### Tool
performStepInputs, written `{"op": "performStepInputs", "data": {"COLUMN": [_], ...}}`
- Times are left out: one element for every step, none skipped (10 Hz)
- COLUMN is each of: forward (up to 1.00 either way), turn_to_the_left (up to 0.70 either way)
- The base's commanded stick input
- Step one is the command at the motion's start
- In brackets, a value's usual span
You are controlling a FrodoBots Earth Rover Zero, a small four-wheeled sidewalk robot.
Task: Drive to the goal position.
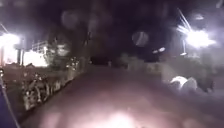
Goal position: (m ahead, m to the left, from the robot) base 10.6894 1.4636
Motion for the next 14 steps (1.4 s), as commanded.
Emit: {"op": "performStepInputs", "data": {"forward": [0.3, 0.3, 0.3, 0.3, 0.3, 0.3, 0.3, 0.3, 0.3, 0.3, 0.3, 0.3, 0.3, 0.3], "turn_to_the_left": [0.0, 0.0, 0.02, 0.48, 0.36, 0.07, 0.08, 0.0, 0.0, 0.0, 0.0, 0.0, 0.0, 0.0]}}
